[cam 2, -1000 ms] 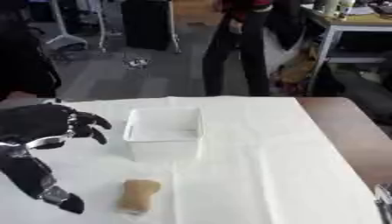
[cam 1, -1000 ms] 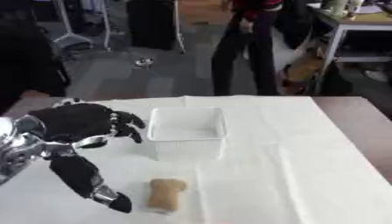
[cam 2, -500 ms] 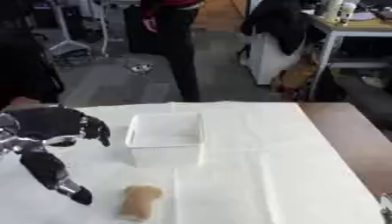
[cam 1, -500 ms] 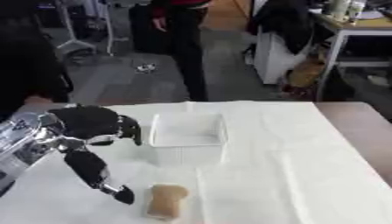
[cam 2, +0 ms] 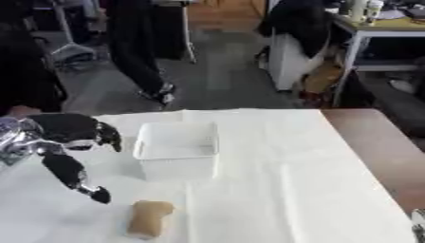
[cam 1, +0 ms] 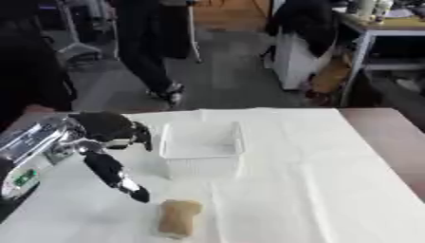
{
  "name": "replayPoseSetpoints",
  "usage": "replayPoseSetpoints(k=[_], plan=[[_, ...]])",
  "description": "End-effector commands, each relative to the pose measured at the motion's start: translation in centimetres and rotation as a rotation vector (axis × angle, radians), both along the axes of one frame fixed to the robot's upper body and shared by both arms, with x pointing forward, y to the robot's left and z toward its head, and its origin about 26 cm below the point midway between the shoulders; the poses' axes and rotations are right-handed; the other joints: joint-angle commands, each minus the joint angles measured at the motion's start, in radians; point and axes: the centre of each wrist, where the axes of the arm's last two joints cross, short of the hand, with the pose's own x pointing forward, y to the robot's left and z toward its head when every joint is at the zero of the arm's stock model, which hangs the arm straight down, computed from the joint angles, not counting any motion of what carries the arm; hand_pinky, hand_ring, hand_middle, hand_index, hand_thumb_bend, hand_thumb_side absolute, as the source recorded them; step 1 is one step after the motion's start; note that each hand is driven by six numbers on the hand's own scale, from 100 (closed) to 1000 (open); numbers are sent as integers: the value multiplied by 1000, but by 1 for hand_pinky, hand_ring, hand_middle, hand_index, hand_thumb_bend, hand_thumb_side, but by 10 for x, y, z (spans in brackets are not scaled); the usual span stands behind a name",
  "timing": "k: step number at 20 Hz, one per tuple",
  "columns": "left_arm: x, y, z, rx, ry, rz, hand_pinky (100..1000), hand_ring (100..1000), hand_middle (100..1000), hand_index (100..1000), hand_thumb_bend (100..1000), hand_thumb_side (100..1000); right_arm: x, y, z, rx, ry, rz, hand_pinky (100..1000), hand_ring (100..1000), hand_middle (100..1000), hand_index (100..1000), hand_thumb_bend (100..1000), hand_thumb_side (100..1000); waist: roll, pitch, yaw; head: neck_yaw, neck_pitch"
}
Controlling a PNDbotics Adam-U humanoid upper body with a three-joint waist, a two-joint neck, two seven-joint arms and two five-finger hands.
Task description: Pick up objects on the table and place them in the box.
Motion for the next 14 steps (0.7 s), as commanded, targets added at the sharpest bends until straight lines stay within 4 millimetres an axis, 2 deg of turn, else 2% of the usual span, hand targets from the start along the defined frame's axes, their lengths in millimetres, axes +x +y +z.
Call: replayPoseSetpoints(k=[1, 3, 4, 7, 11, 14], plan=[[5, 1, 2, 33, -2, -11, 847, 702, 807, 831, 1000, 1000, -2, 3, 9, 1, -36, 17, 118, 293, 463, 582, 100, 1000, 4, -9, -3, 9, -1], [9, 1, -4, 38, 31, -4, 812, 707, 764, 838, 1000, 1000, -2, 5, 10, 2, -37, 22, 119, 293, 463, 582, 100, 1000, 5, -8, -6, 10, -6], [10, 1, -8, 32, 57, 6, 742, 703, 764, 838, 1000, 1000, -2, 5, 10, 2, -39, 23, 119, 294, 463, 581, 100, 1000, 5, -8, -8, 12, -7], [14, 1, -15, -16, 154, 42, 630, 698, 809, 847, 1000, 1000, -2, 6, 11, 2, -40, 26, 119, 293, 463, 581, 100, 1000, 5, -7, -9, 19, -7], [17, -5, -16, -60, 256, 67, 638, 711, 819, 857, 1000, 1000, -2, 6, 11, 1, -40, 28, 119, 293, 463, 581, 100, 1000, 5, -6, -10, 28, -8], [18, -12, -16, -56, 285, 57, 691, 763, 879, 898, 1000, 1000, -2, 7, 11, 2, -41, 30, 120, 294, 463, 581, 100, 1000, 5, -5, -12, 37, -13]])
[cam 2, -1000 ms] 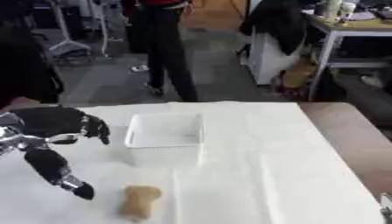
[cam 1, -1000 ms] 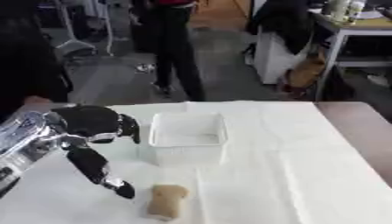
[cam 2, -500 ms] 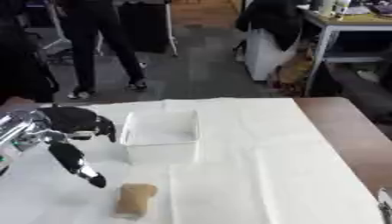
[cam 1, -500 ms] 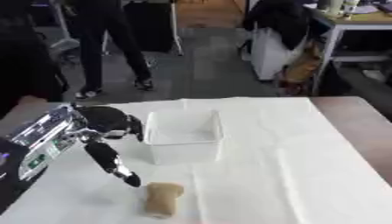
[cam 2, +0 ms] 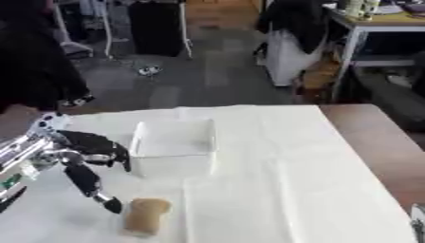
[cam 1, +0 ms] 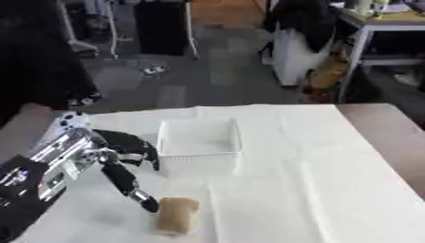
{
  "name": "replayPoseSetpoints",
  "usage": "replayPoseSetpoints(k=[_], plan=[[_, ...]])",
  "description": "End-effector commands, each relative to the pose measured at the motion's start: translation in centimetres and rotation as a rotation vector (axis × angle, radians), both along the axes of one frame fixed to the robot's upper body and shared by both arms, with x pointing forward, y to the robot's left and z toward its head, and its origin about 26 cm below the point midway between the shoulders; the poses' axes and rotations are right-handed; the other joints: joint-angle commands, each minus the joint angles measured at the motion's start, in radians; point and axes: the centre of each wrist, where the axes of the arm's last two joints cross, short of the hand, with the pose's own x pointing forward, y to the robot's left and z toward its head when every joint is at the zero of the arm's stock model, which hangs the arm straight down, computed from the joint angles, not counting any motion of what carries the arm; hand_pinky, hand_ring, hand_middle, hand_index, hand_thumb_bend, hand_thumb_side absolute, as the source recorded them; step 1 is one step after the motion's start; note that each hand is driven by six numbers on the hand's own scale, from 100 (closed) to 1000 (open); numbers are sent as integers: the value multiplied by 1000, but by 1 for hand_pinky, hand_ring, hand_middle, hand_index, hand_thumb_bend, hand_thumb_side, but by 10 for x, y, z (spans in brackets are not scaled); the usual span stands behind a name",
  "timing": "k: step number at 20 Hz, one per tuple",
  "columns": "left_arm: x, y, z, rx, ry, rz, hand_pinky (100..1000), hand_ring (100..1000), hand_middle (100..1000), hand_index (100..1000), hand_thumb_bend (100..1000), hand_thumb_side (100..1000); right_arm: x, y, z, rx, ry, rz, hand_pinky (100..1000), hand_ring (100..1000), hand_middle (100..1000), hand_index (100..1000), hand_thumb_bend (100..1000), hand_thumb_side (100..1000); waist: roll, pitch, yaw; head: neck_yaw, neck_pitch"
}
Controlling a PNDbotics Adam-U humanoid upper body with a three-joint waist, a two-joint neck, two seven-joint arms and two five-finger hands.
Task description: Pick up objects on the table and place them in the box.
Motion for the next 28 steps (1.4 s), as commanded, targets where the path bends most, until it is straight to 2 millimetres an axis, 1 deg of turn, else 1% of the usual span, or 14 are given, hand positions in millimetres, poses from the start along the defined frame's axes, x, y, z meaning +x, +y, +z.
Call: replayPoseSetpoints(k=[1, 4, 7, 8, 9, 10, 12, 16, 21, 28], plan=[[1, -5, 14, 11, 0, -15, 722, 787, 900, 913, 1000, 1000, -2, 2, 9, -2, -33, 14, 120, 294, 463, 581, 100, 1000, 1, -10, -3, 24, -14], [2, -11, 13, 29, -8, -43, 809, 861, 953, 966, 1000, 1000, -2, 3, 10, -1, -35, 19, 120, 294, 463, 581, 100, 1000, 2, -9, -6, 35, -22], [3, -16, 11, 28, -49, -96, 845, 885, 955, 978, 1000, 1000, -2, 4, 10, 2, -39, 24, 121, 295, 463, 581, 100, 1000, 3, -8, -10, 43, -27], [4, -19, 12, 28, -81, -126, 880, 895, 949, 971, 1000, 1000, -2, 4, 11, 2, -39, 25, 121, 294, 462, 581, 100, 1000, 4, -7, -12, 45, -29], [4, -20, 12, 36, -119, -156, 874, 894, 950, 972, 1000, 1000, -2, 5, 11, 2, -40, 26, 121, 294, 463, 581, 100, 1000, 4, -7, -12, 47, -30], [4, -24, 12, 45, -164, -197, 904, 902, 949, 975, 1000, 1000, -2, 5, 11, 3, -41, 27, 121, 295, 462, 581, 100, 1000, 4, -6, -15, 49, -34], [5, -25, 6, 63, -221, -252, 911, 903, 948, 978, 1000, 1000, -2, 6, 12, 7, -44, 29, 123, 295, 462, 581, 100, 1000, 5, -4, -18, 52, -38], [12, -23, -11, 93, -234, -292, 917, 903, 947, 979, 1000, 1000, -2, 9, 13, 14, -48, 39, 124, 296, 463, 581, 100, 1000, 6, -2, -25, 60, -44], [14, -25, -18, 178, -267, -337, 950, 913, 953, 990, 1000, 1000, -2, 9, 15, 32, -54, 34, 126, 295, 462, 576, 100, 1000, 7, 7, -33, 74, -58], [18, -23, -29, 240, -283, -362, 946, 896, 937, 985, 1000, 1000, -2, 10, 16, 38, -60, 34, 126, 296, 463, 575, 100, 1000, 8, 12, -37, 83, -58]])
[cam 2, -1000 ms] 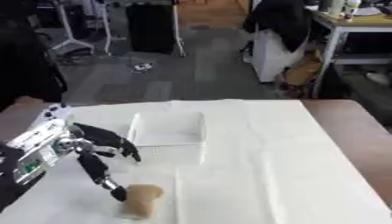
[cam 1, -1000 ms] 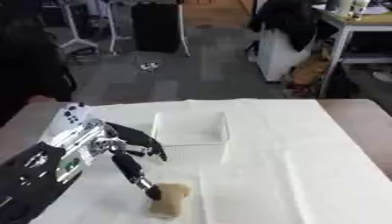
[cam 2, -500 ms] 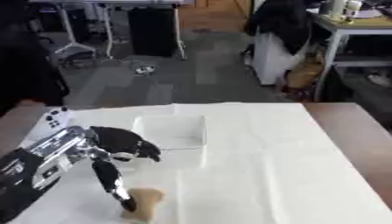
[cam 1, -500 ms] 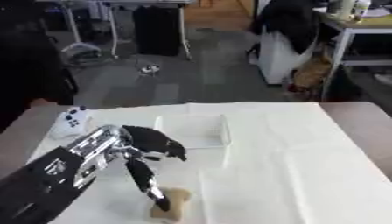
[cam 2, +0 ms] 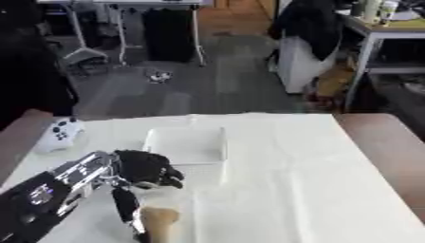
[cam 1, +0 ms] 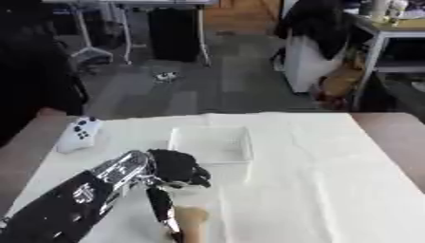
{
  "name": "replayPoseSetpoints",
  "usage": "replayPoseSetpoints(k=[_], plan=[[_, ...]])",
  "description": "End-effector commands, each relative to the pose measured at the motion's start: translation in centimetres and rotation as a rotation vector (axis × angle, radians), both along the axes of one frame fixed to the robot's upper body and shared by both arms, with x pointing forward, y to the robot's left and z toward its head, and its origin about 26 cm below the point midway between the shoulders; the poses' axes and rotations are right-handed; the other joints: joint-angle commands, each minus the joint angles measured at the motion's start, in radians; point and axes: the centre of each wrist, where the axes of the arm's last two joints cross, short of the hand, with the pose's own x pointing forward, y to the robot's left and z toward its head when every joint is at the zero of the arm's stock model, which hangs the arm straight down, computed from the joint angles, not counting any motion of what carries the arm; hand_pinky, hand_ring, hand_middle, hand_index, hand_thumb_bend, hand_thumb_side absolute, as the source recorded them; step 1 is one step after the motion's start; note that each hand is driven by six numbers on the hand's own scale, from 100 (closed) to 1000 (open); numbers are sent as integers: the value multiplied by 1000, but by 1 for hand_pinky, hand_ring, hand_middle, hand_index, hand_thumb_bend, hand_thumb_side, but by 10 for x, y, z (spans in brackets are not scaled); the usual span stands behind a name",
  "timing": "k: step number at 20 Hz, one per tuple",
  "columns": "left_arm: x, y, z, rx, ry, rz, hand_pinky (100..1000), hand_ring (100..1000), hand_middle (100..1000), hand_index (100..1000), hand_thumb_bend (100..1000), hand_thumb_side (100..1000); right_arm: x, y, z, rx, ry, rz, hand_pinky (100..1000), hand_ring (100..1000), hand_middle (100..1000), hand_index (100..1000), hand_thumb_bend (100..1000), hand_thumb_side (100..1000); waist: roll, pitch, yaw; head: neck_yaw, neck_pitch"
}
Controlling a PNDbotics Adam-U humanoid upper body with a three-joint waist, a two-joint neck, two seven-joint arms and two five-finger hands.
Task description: Pick up objects on the table and place them in the box.
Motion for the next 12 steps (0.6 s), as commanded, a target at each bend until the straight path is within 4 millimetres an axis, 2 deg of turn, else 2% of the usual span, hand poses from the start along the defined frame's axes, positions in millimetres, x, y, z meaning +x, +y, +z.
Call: replayPoseSetpoints(k=[1, 4, 5, 12], plan=[[3, 4, 6, 24, -28, -1, 948, 901, 941, 986, 1000, 1000, -3, 0, 8, 1, -32, -1, 127, 296, 463, 575, 100, 1000, 1, -12, 0, 8, -13], [3, 6, 0, 35, -11, 5, 912, 853, 905, 979, 1000, 1000, -3, 0, 8, 1, -33, 0, 127, 296, 463, 575, 100, 1000, 1, -12, 0, 5, -15], [4, 6, -2, 47, -1, 11, 923, 865, 913, 979, 1000, 1000, -3, 0, 8, 1, -33, 0, 127, 296, 463, 575, 100, 1000, 0, -12, 0, 4, -15], [3, 6, -13, 151, 91, 75, 748, 757, 827, 949, 1000, 1000, -3, 0, 8, 1, -30, -2, 126, 295, 463, 574, 100, 1000, 0, -13, 2, 2, -15]])
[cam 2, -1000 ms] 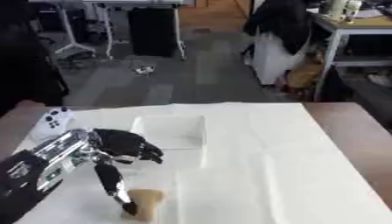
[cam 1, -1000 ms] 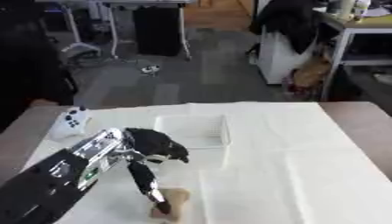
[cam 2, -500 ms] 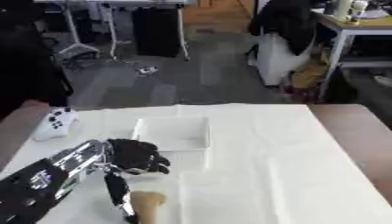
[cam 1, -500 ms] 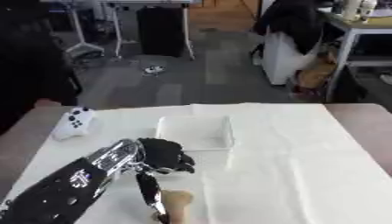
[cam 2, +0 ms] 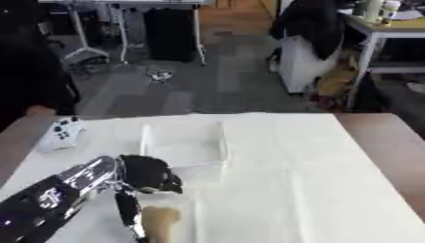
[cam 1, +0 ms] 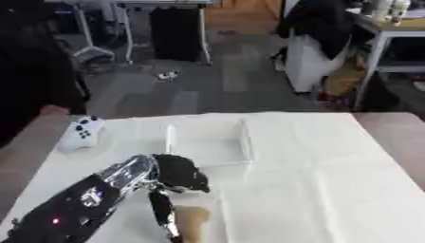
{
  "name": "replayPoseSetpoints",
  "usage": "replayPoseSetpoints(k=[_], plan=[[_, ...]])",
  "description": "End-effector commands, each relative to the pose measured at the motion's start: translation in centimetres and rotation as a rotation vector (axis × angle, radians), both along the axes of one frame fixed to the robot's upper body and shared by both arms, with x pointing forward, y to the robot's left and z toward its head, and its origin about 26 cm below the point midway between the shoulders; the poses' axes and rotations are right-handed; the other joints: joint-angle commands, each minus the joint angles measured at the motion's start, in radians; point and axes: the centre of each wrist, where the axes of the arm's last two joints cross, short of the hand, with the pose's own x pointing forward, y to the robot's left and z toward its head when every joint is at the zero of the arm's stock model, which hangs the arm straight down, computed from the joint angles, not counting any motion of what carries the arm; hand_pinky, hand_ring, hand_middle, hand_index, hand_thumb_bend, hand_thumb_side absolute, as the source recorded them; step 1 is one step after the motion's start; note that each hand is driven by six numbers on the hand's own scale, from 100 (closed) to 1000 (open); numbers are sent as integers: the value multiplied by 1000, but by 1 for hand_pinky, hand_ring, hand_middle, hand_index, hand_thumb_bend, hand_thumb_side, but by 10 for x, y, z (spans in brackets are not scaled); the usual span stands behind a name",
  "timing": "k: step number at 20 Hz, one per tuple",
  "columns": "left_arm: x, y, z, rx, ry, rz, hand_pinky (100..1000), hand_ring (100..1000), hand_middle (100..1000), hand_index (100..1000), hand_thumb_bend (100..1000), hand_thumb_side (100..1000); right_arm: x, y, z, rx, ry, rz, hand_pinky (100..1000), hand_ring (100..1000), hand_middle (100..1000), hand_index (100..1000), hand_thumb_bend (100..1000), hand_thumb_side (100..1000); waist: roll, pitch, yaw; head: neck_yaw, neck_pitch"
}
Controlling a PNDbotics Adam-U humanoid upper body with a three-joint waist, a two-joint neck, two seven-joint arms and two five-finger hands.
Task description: Pick up objects on the table and place them in the box.
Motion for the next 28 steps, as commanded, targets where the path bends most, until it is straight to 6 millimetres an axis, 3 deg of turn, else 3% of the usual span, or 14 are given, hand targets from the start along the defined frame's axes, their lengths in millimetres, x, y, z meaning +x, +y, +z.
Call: replayPoseSetpoints(k=[1, 6, 13, 19, 21, 28], plan=[[-1, 2, 4, 34, 26, 23, 727, 744, 821, 948, 1000, 1000, -3, -1, 8, -1, -30, -4, 126, 295, 463, 574, 100, 1000, 0, -13, 2, 0, -16], [-6, -4, 19, -24, 24, 0, 715, 738, 814, 926, 1000, 1000, -3, -1, 7, -4, -26, -7, 125, 294, 463, 575, 100, 1000, 0, -15, 5, -1, -29], [-12, -5, 51, -61, -126, -5, 1000, 890, 887, 934, 1000, 1000, -3, -2, 7, -7, -24, -10, 125, 295, 463, 575, 100, 1000, -1, -17, 9, 14, -57], [-8, 10, 76, -23, -284, 58, 1000, 1000, 956, 958, 1000, 1000, -3, -3, 6, -9, -22, -12, 125, 295, 463, 575, 100, 1000, 0, -20, 13, 29, -72], [-5, 18, 76, -21, -288, 93, 1000, 1000, 1000, 996, 1000, 1000, -3, -3, 6, -10, -21, -12, 123, 294, 463, 575, 100, 1000, 0, -20, 14, 30, -74], [-4, 31, 71, -143, -174, 150, 1000, 1000, 1000, 1000, 1000, 1000, -3, -4, 5, -15, -17, -14, 121, 293, 463, 575, 100, 1000, -3, -19, 18, 28, -78]])
